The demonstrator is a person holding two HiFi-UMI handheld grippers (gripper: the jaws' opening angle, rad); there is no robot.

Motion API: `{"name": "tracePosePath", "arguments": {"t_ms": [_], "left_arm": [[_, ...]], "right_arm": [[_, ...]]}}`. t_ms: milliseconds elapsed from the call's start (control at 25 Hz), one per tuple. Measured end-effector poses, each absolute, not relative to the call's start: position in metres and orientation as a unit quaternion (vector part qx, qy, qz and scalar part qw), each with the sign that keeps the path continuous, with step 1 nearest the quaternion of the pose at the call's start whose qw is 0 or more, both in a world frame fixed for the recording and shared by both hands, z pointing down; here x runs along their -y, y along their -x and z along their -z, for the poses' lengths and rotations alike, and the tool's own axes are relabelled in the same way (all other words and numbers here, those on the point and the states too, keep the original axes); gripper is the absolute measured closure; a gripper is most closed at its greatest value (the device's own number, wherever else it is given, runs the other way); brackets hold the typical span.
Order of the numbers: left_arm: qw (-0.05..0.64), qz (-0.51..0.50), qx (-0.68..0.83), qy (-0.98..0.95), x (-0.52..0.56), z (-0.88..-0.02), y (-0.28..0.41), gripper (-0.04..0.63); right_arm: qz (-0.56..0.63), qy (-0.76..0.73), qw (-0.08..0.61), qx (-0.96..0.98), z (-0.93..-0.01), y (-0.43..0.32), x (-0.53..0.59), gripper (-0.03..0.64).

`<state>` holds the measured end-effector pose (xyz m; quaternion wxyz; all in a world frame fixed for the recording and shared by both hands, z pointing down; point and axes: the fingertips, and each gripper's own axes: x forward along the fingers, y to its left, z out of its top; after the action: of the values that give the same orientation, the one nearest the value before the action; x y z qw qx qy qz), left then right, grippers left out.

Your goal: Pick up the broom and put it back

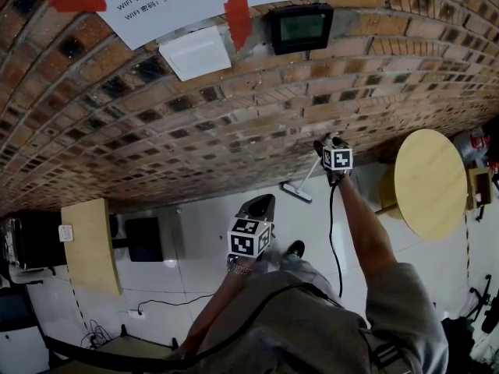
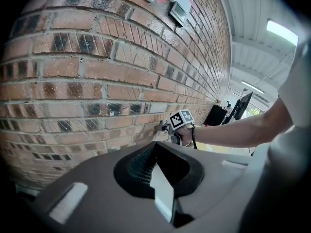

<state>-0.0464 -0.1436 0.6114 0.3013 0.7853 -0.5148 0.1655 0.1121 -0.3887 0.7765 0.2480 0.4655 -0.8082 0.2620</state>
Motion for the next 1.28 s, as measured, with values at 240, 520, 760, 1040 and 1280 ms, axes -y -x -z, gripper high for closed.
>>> {"name": "tracePosePath", "arguments": {"t_ms": [240, 520, 760, 1040, 1280], "left_arm": [[0.301, -0.167, 0.517, -0.784, 0.141, -0.613, 0.05, 0.608], [0.296, -0.161, 0.517, -0.787, 0.142, -0.608, 0.052, 0.607], [0.283, -0.162, 0.509, -0.796, 0.155, -0.606, 0.05, 0.608], [0.246, -0.169, 0.493, -0.817, 0.174, -0.588, 0.027, 0.607], [0.226, -0.168, 0.482, -0.83, 0.174, -0.575, 0.016, 0.607]], "right_arm": [[-0.269, -0.473, 0.257, 0.799, -0.787, -0.119, 0.387, 0.311], [-0.289, -0.53, 0.206, 0.77, -0.77, -0.14, 0.359, 0.387], [-0.301, -0.541, 0.181, 0.764, -0.716, -0.108, 0.274, 0.618], [-0.294, -0.48, 0.231, 0.794, -0.652, -0.045, 0.199, 0.618], [-0.258, -0.484, 0.225, 0.806, -0.61, -0.024, 0.181, 0.62]]}}
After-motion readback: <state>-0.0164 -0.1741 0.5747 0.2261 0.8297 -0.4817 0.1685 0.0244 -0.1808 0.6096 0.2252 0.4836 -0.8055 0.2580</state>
